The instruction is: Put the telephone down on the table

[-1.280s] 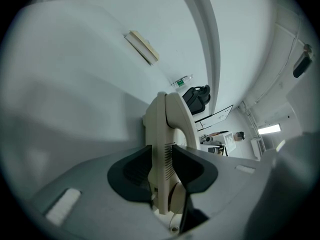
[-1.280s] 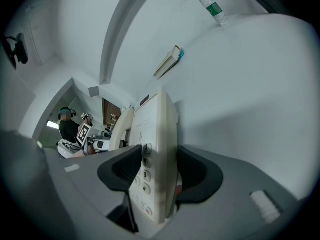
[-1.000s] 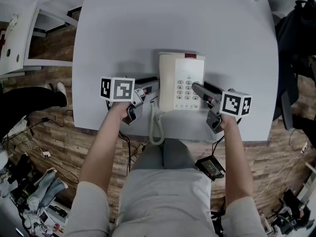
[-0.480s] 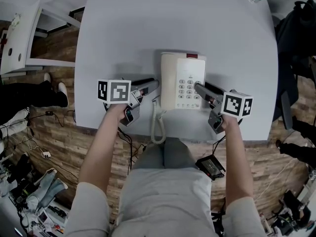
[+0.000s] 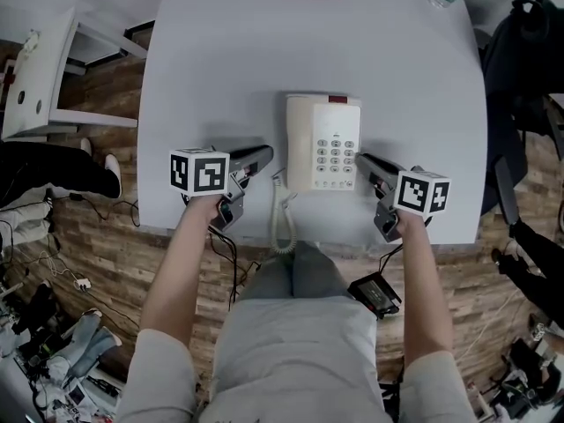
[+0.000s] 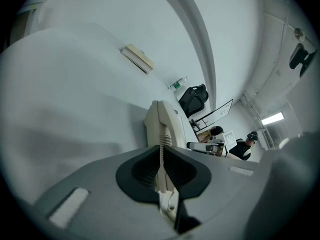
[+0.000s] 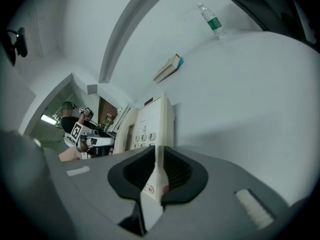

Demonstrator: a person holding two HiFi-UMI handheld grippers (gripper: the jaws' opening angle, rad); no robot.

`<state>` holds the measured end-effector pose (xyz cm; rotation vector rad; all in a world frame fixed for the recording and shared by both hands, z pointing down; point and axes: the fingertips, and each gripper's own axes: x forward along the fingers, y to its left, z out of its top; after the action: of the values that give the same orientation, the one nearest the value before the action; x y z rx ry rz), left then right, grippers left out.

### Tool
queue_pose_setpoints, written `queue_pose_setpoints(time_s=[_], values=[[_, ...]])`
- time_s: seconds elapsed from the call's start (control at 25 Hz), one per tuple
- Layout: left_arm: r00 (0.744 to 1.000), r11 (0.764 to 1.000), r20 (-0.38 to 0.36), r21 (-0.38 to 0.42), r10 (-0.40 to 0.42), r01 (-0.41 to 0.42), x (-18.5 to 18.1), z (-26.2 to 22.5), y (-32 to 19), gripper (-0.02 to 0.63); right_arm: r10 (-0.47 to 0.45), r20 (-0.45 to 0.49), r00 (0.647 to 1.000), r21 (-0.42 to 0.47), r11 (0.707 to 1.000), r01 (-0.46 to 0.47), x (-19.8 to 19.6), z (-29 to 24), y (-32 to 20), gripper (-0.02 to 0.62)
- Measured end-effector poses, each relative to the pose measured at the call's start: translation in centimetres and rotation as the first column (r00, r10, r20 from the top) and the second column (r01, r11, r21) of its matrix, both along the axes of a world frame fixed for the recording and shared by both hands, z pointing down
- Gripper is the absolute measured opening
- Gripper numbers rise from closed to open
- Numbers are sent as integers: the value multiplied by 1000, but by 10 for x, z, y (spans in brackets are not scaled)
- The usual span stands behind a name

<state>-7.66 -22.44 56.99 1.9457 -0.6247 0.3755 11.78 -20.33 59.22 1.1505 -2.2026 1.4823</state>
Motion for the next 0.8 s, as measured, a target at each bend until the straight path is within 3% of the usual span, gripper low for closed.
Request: queue_pose_setpoints(time_s=[0.08,0.44,0.68,0.8], values=[[1000,1000,17,19,3,-3,-2,-5,5,15,7,-4,1000,12,1000,-7,0,-6,5,9],[993,993,109,113,34,-46,-2,-27,36,14,-50,-62,997,80,995,55,-15,-37,31,8],[974,972,210,194,87,-129,8,-46,60,14,-100,-104,990,123,986,112,-31,-59,54,7],[970,965,233,229,73,-128,10,-55,70,14,-107,-140,984,136,983,126,-33,-66,66,6]])
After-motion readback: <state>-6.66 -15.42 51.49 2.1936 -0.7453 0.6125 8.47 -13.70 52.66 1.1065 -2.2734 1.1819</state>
